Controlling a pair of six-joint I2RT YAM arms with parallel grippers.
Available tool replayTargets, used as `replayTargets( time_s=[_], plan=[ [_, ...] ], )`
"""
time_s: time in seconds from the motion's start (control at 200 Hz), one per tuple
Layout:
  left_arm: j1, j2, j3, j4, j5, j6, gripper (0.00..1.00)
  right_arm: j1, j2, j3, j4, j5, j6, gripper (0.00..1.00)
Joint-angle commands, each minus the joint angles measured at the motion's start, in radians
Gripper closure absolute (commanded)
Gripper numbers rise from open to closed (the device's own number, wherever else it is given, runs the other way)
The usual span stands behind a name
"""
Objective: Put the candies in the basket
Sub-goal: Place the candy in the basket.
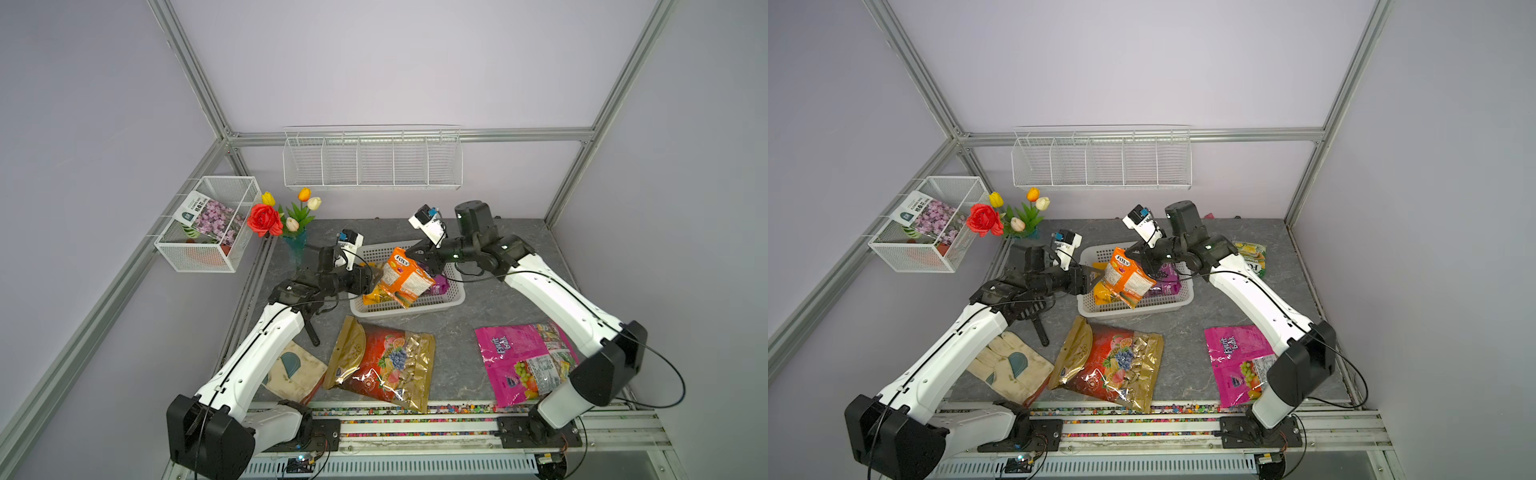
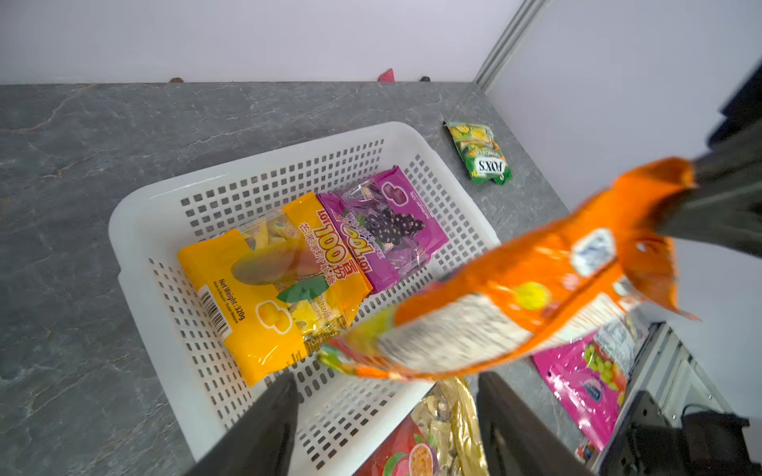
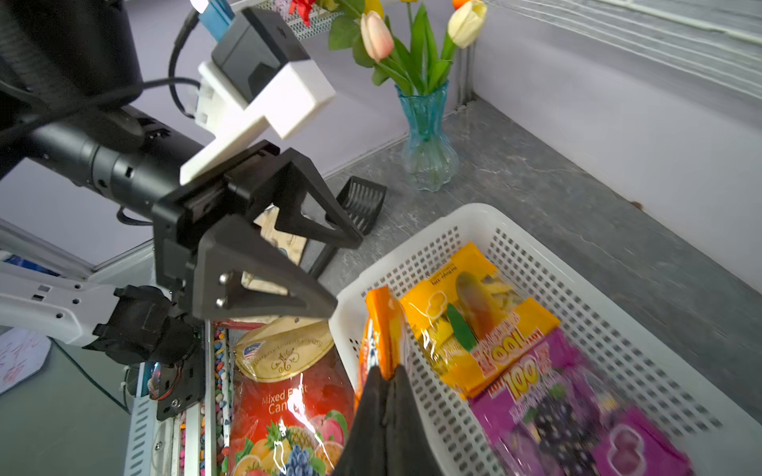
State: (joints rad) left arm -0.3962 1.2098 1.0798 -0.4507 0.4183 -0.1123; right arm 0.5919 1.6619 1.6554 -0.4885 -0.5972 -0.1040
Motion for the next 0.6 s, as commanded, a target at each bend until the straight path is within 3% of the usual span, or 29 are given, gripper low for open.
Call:
replayTargets(
  time_s=[0.0, 0.19, 0.285, 0.46, 0.595],
  plan=[
    [0.005, -0.023, -0.035, 0.019, 0.075, 0.197, 0.29, 0.044, 0.078, 0.083, 0.053, -0.095, -0.093, 1.0],
    [0.008, -0.08, -0.084, 0.038, 0.047, 0.284, 0.31, 0.052, 0.17, 0.113, 0.091, -0.191, -0.126, 1.0],
    [0.008, -0.158, -0.136, 0.088, 0.024, 0.308, 0.32, 0.057, 0.182, 0.087, 0.078, -0.297, -0.239, 1.0],
    [0.019, -0.333, -0.286, 0.267, -0.084, 0.281, 0.31, 0.076, 0.178, 0.018, 0.159, -0.28, -0.329, 1.0],
    [0.021, -0.365, -0.306, 0.255, -0.12, 0.274, 0.3, 0.099, 0.224, -0.02, 0.306, -0.31, -0.312, 1.0]
  ],
)
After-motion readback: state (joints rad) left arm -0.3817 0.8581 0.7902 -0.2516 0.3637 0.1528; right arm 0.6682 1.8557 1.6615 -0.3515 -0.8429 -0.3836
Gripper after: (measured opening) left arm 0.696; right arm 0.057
